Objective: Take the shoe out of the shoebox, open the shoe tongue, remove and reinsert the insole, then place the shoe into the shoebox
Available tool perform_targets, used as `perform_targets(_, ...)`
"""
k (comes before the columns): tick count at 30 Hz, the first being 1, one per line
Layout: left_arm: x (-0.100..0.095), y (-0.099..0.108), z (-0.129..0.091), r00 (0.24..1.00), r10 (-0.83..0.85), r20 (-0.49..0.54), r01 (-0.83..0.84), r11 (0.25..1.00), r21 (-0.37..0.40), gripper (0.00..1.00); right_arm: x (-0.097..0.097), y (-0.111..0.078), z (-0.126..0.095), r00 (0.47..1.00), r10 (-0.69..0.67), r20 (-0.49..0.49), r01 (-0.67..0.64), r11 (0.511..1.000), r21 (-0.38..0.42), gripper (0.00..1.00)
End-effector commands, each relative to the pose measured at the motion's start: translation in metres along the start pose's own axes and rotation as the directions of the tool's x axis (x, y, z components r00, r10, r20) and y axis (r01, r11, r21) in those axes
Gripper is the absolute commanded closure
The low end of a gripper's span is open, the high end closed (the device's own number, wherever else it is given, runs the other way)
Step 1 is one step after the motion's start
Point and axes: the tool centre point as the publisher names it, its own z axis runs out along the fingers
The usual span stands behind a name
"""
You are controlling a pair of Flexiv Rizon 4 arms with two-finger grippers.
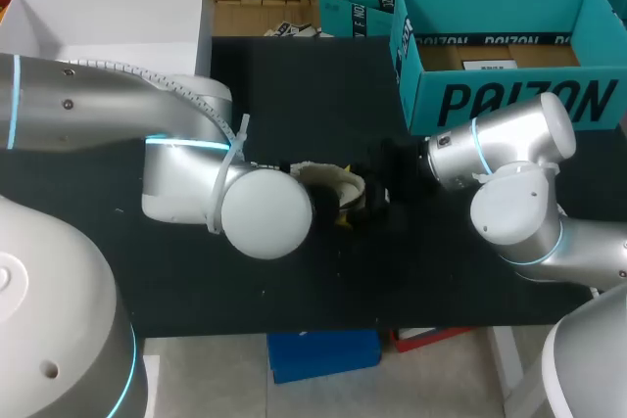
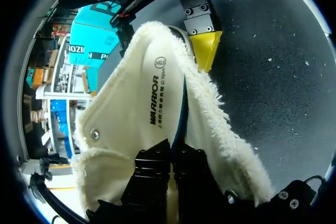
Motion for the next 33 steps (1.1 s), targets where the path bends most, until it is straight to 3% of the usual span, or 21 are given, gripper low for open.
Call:
perform_targets(1,-0.008,0.024,0.074,0.992,-0.009,-0.124,0.019,0.997,0.08,1.0,-0.001,-0.004,-0.001,1.0,0.002,-0.001,-0.002,1.0,0.0,1.0)
perform_targets(10,-0.014,0.015,0.027,0.932,-0.011,-0.363,0.087,0.977,0.194,1.0,-0.001,-0.004,-0.001,1.0,0.002,-0.001,-0.002,1.0,0.0,1.0)
perform_targets(13,-0.013,0.009,0.017,0.915,-0.01,-0.403,0.101,0.974,0.204,1.0,-0.001,-0.004,-0.001,1.0,0.002,-0.001,-0.002,1.0,0.0,1.0)
perform_targets(19,-0.016,-0.002,-0.002,0.851,0.018,-0.526,0.163,0.941,0.296,1.0,-0.001,-0.004,-0.001,1.0,0.002,-0.001,-0.002,1.0,0.0,1.0)
perform_targets(26,-0.016,-0.016,-0.022,0.827,0.051,-0.559,0.168,0.927,0.334,1.0,-0.001,-0.004,-0.001,1.0,0.002,-0.001,-0.002,1.0,0.0,1.0)
perform_targets(33,-0.013,-0.022,-0.029,0.832,0.059,-0.551,0.147,0.936,0.321,1.0,-0.001,-0.004,-0.001,1.0,0.002,-0.001,-0.002,1.0,0.0,1.0)
